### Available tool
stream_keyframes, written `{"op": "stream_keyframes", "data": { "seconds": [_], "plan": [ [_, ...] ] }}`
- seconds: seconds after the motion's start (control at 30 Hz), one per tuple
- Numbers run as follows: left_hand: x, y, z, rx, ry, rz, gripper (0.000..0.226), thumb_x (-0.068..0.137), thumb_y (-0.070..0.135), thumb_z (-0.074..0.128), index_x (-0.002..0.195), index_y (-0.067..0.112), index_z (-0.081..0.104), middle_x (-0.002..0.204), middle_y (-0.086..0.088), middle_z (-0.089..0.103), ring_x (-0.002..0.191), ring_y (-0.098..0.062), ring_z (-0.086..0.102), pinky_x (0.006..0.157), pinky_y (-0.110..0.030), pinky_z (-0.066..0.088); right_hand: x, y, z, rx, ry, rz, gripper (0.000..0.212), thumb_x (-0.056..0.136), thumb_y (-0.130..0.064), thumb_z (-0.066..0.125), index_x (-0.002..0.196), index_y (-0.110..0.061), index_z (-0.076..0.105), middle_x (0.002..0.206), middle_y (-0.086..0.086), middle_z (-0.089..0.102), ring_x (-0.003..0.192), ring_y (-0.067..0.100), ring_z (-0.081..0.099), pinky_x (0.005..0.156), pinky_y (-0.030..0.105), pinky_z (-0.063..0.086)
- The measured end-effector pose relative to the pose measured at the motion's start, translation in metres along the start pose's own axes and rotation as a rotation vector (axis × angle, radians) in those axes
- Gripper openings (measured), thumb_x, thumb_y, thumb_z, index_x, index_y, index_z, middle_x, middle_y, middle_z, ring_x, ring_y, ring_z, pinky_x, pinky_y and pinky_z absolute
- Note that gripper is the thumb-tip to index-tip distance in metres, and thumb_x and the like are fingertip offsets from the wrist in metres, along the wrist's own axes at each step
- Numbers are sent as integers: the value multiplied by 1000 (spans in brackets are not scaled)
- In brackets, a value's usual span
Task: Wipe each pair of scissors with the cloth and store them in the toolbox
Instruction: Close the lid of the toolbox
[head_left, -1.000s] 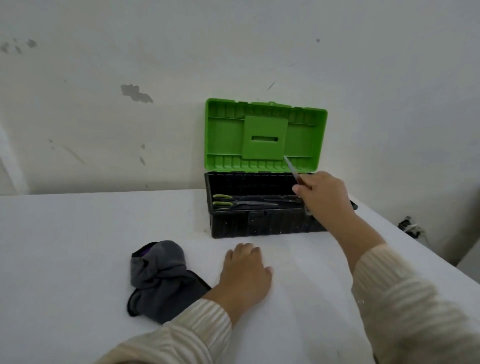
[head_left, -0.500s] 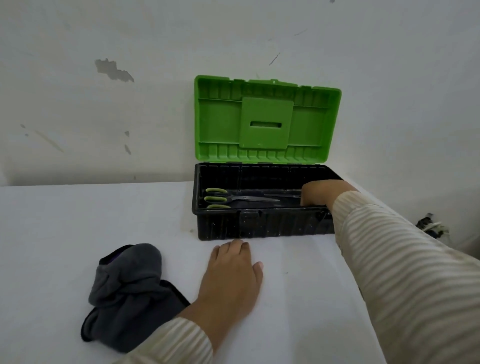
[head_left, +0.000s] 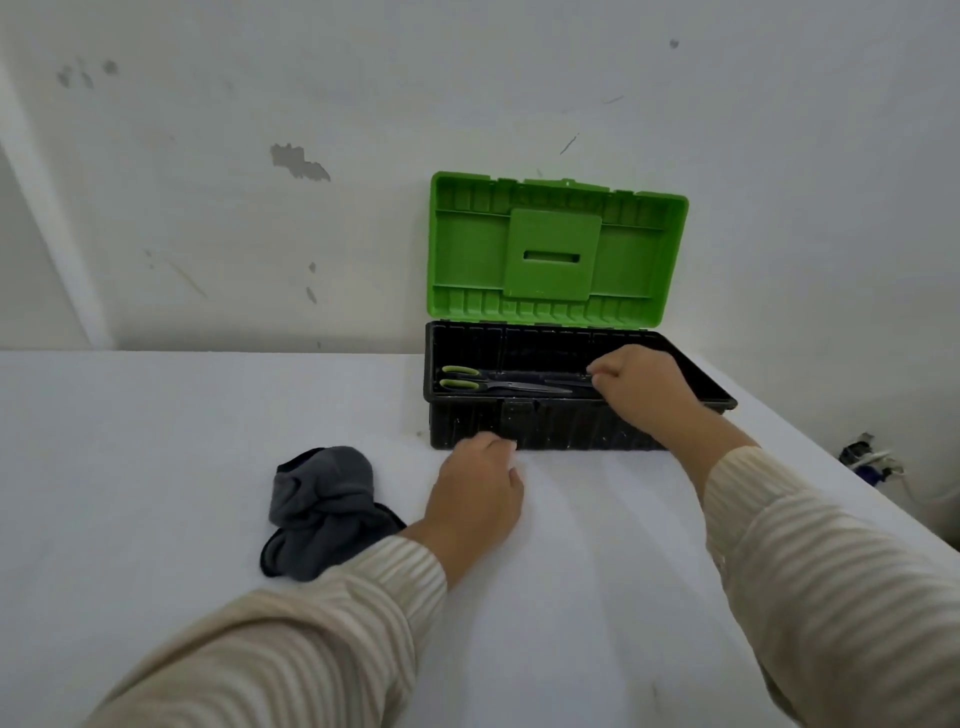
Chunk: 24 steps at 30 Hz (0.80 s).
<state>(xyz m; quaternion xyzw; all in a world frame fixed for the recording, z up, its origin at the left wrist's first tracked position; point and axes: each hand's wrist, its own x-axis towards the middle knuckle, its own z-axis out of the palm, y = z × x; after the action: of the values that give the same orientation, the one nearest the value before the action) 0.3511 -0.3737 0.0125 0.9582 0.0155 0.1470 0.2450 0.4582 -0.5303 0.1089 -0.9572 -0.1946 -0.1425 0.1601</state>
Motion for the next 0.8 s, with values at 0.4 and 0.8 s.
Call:
{"op": "stream_keyframes", "data": {
  "seconds": [0.4, 0.8],
  "plan": [
    [80, 13, -77, 120, 109, 113, 43, 91, 25, 49, 132, 13, 48, 133, -7, 48, 124, -27, 41, 102, -38, 37, 16, -46, 30, 146, 11, -69, 36, 88, -25, 53, 122, -13, 56, 124, 10, 54, 113, 24, 51, 92, 30, 41],
    [266, 6, -159, 251, 71, -15, 72, 90, 24, 49, 150, 13, 11, 161, -12, -5, 148, -32, -6, 120, -43, 6, 203, -55, -34, 19, 128, -31, 70, 88, -32, 54, 143, -8, 18, 150, 10, 20, 138, 27, 19, 112, 39, 22]
  ]
}}
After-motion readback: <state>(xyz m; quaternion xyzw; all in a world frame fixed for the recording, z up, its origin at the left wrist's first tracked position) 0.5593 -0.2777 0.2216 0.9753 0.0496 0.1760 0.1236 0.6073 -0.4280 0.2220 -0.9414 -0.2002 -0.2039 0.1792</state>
